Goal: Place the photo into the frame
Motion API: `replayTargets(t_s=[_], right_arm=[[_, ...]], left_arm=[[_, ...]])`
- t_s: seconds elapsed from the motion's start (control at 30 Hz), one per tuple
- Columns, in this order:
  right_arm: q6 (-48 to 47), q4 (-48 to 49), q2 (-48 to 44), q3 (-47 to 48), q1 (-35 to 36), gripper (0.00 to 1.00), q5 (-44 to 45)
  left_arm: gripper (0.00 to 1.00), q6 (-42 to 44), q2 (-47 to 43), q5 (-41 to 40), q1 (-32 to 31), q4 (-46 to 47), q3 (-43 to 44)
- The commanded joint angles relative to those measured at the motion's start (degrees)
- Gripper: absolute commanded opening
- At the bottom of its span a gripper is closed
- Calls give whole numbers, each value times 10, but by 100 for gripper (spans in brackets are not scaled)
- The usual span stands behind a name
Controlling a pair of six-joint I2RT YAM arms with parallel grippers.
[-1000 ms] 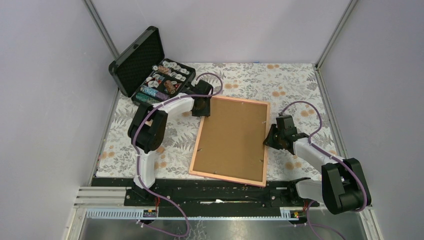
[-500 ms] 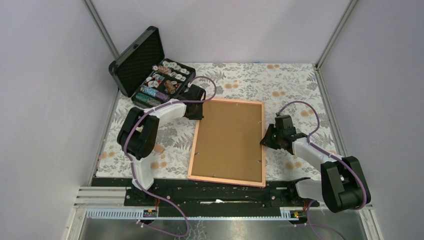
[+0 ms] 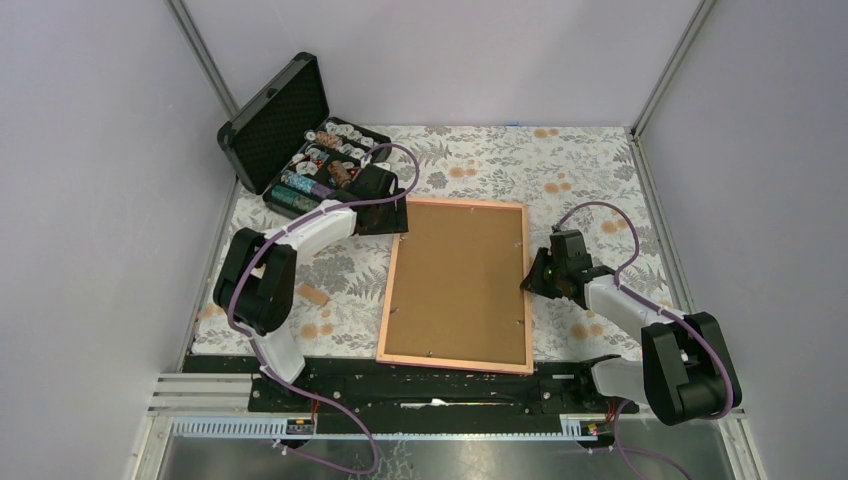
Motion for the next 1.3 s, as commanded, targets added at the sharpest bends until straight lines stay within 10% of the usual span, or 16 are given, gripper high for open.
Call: replayTargets(t_s=[0.0,0.83,1.27], right_arm=[[15,-26,-9,-3,-3,0,46],[9,-24,4,1,-3,0,33],[8,-23,9,1,-3,0,30]], left_arm=[[74,-9,-14,29,-1,21,-1],[58,-17,84,-10,-7,37,11],[0,-25,98,-7,13,63,2]])
